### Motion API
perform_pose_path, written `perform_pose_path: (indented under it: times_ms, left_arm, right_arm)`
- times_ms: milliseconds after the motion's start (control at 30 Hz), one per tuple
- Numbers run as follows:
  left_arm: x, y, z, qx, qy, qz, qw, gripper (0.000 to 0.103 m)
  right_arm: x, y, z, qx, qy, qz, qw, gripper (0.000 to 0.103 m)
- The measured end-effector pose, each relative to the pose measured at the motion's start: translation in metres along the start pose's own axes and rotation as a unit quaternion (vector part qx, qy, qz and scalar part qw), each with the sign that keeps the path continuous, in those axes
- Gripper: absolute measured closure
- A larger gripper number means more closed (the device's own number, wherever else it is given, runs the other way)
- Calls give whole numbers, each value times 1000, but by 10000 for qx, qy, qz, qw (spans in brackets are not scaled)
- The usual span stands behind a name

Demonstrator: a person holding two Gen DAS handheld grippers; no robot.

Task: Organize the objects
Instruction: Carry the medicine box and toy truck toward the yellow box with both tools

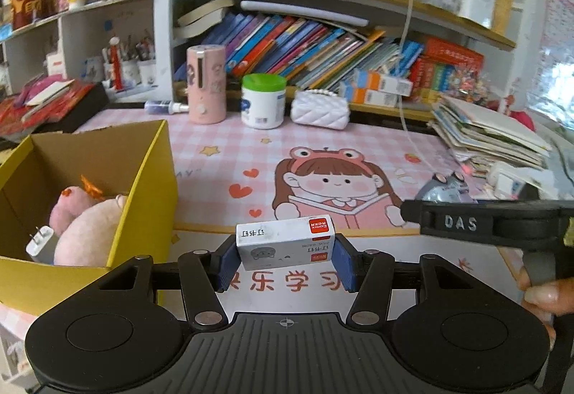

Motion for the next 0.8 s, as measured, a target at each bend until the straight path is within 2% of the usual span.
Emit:
perform_pose_path:
  times_ms: [367,800]
  left_arm:
    - [-44,-55,-28,114,-32,-90,9999,50]
    - [-123,-133,-82,61,-287,173,9994,50]
  right_arm:
    - [-52,-47,-31,122,-28,-192,9997,42]
    - [-146,-106,-104,-67,-348,-70,9993,42]
Point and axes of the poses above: each gripper's, at about its wrist camera, not at the fingertips, and y roughly the way its jaws point, x to its right, z to its top, the point moved 9 cm from there along y, roughly the way its jaws point, and after that the axes turned 5 degrees about -z, right-handed, at the moved point
